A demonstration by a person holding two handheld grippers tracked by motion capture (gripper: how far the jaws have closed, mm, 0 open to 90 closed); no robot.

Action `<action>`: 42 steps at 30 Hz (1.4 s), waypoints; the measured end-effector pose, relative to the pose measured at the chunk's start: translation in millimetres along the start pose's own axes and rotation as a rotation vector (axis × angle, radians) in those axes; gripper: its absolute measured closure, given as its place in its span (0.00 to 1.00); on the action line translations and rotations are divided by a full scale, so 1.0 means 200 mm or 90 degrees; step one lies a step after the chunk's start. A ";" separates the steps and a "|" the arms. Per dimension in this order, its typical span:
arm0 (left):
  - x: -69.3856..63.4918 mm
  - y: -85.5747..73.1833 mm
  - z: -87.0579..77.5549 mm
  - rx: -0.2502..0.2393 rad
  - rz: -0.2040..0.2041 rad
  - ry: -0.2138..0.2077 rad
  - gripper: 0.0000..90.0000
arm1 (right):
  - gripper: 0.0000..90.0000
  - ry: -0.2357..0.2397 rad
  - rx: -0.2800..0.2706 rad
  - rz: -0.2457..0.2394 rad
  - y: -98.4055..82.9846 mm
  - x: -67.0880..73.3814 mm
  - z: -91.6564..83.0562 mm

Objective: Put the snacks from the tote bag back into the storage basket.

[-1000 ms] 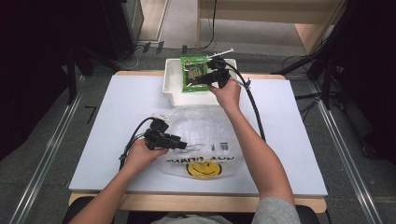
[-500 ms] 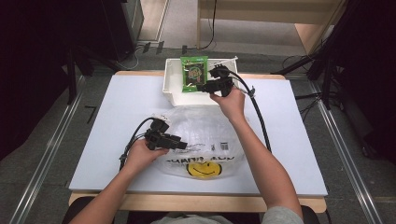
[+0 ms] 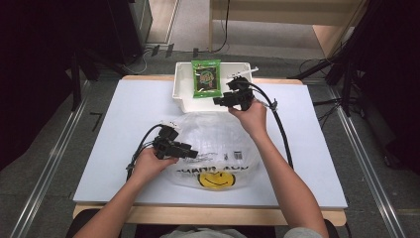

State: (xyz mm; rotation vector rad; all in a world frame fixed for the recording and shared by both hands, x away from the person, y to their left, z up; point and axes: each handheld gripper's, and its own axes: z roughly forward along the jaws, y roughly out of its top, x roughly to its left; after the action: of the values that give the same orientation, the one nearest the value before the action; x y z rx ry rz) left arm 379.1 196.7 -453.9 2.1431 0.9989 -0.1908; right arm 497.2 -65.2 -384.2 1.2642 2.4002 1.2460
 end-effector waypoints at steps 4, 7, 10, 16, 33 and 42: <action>0.00 0.00 0.00 -0.002 0.000 0.001 0.54 | 0.52 0.003 -0.003 0.000 -0.02 0.00 -0.02; -0.01 0.00 -0.01 -0.003 0.001 -0.004 0.54 | 0.52 0.006 -0.004 -0.004 -0.06 0.02 -0.06; -0.01 0.00 -0.01 -0.004 0.000 -0.003 0.54 | 0.52 0.012 -0.001 -0.006 -0.08 0.03 -0.07; 0.00 0.00 -0.02 -0.006 0.000 -0.002 0.54 | 0.52 0.015 0.000 -0.013 -0.12 0.05 -0.10; 0.00 0.01 -0.04 -0.011 0.003 0.000 0.54 | 0.52 0.038 0.013 -0.036 -0.29 0.12 -0.17; 0.00 0.01 -0.04 -0.011 0.004 0.001 0.54 | 0.52 0.038 0.020 -0.038 -0.37 0.15 -0.20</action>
State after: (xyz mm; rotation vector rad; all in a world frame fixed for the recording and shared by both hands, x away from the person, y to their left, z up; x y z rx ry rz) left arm 378.7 200.9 -447.2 2.1309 0.9915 -0.1770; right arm 413.3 -89.2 -406.0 1.1704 2.4896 1.2518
